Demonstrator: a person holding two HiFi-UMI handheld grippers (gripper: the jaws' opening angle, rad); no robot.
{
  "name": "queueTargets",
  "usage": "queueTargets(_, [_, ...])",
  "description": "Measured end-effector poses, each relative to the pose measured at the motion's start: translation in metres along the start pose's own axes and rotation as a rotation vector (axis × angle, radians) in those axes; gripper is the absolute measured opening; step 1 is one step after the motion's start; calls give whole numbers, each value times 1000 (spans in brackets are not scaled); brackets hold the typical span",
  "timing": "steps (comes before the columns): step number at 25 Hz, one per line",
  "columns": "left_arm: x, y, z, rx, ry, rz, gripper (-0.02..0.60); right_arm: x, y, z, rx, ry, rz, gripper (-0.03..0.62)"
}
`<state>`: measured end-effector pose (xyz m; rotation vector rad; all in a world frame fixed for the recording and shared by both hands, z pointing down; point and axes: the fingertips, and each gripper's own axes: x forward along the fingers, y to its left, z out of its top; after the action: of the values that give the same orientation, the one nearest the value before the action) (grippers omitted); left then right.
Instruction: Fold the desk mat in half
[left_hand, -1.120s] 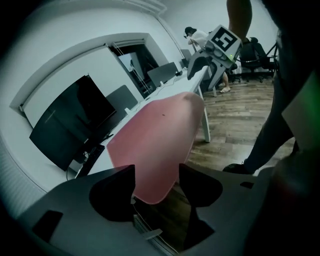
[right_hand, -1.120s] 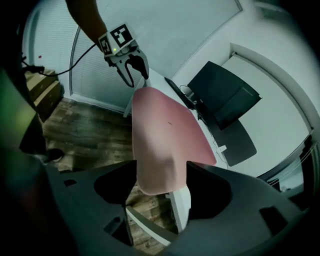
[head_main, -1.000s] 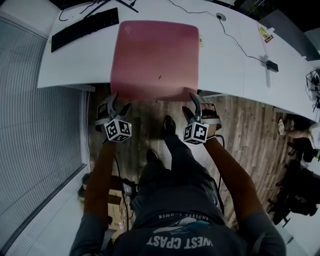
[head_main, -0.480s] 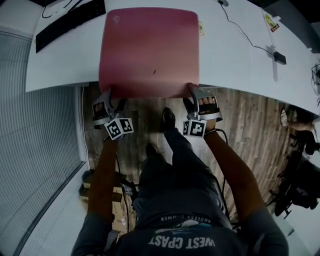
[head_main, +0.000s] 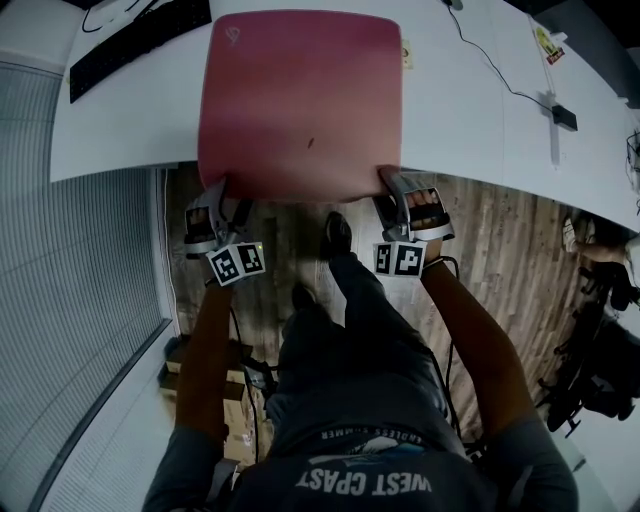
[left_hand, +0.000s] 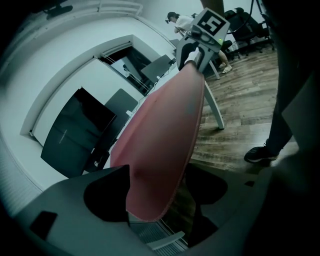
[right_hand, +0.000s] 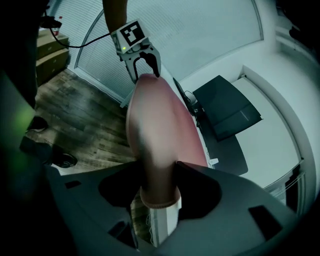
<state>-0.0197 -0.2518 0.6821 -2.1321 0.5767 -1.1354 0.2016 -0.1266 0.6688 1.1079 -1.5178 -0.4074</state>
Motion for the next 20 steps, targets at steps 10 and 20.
queueTargets(10, [-39, 24, 24, -18, -73, 50, 256, -16, -47, 13, 92, -72, -7, 124])
queueTargets(20, [-54, 80, 46, -57, -107, 154, 109, -24, -89, 29, 139, -118, -6, 97])
